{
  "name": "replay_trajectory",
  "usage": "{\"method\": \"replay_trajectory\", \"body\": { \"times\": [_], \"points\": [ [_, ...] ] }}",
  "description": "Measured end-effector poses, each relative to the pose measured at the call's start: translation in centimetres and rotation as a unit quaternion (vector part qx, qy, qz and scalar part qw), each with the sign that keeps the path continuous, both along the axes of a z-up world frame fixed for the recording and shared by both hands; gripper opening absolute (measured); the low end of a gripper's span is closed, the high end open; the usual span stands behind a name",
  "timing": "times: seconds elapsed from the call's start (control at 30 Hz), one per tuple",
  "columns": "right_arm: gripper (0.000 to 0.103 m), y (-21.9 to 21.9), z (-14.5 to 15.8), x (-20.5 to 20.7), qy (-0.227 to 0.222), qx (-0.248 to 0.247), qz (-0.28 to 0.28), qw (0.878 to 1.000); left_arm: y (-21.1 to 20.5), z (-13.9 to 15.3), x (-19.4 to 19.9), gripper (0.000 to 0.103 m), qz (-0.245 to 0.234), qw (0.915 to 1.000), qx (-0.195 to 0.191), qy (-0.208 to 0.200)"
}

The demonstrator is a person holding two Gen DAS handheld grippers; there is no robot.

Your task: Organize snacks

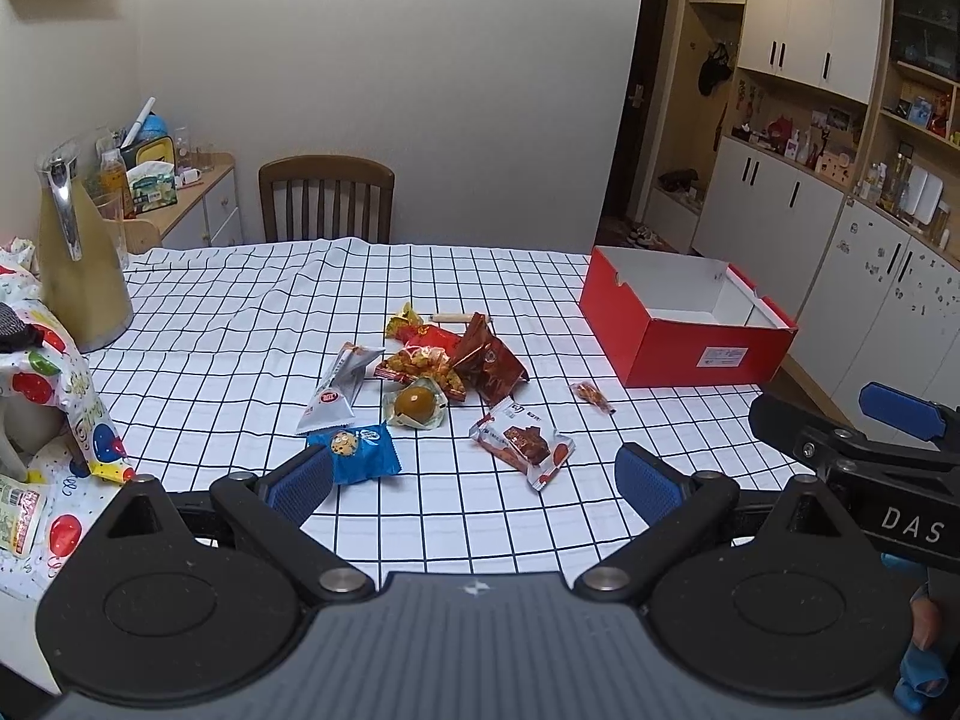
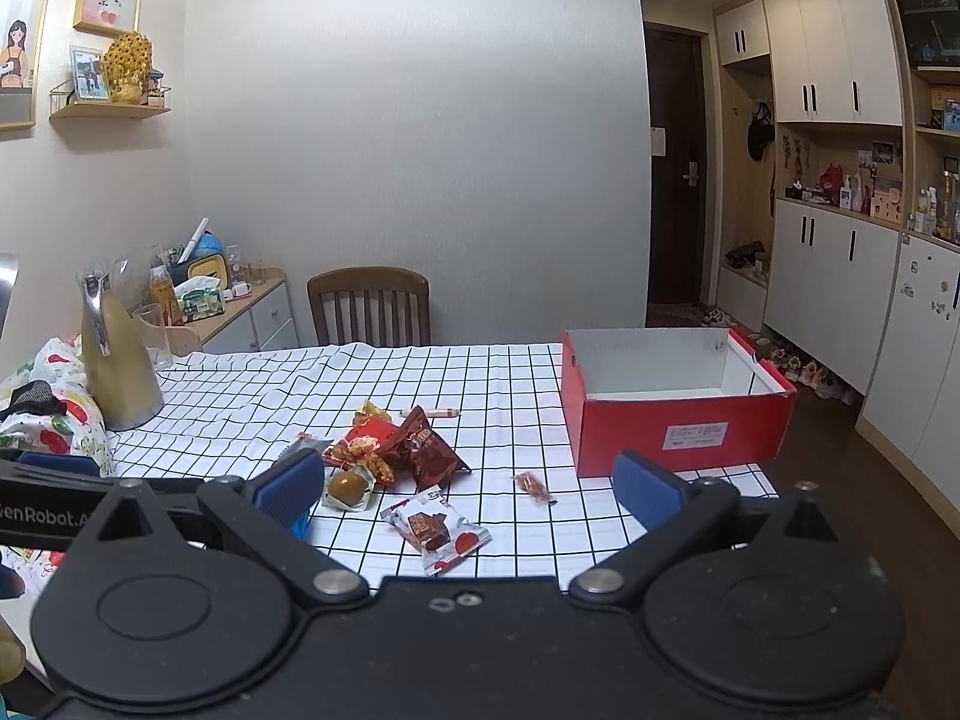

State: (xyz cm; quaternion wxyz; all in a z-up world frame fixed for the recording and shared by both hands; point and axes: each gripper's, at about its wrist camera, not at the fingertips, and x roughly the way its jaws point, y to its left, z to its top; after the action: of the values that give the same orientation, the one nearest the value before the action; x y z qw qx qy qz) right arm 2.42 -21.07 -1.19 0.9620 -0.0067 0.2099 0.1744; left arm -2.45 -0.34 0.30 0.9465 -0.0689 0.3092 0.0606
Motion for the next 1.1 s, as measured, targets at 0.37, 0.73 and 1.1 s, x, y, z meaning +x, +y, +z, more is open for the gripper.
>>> {"method": "replay_trajectory", "body": {
  "times": [0.37, 0.73, 1.1],
  "points": [
    [0.103, -0.3, 0.2, -0.2, -0.006, 0.006, -0.009, 1.0, -0.2, 0.1, 0.1, 0.101, -0.009, 0.9999, -0.001, -0.007],
    [0.103, -0.1, 0.6, -0.2, -0.022, 0.002, -0.01, 1.0, 0.4, -0.1, 0.4, 0.101, -0.009, 0.9999, -0.009, -0.006],
    [0.103, 0.6, -0.2, 1.0, 0.008, 0.005, 0.012, 1.0, 2.3, -1.2, 1.4, 0.101, -0.009, 0.9996, -0.027, 0.008]
  ]
}}
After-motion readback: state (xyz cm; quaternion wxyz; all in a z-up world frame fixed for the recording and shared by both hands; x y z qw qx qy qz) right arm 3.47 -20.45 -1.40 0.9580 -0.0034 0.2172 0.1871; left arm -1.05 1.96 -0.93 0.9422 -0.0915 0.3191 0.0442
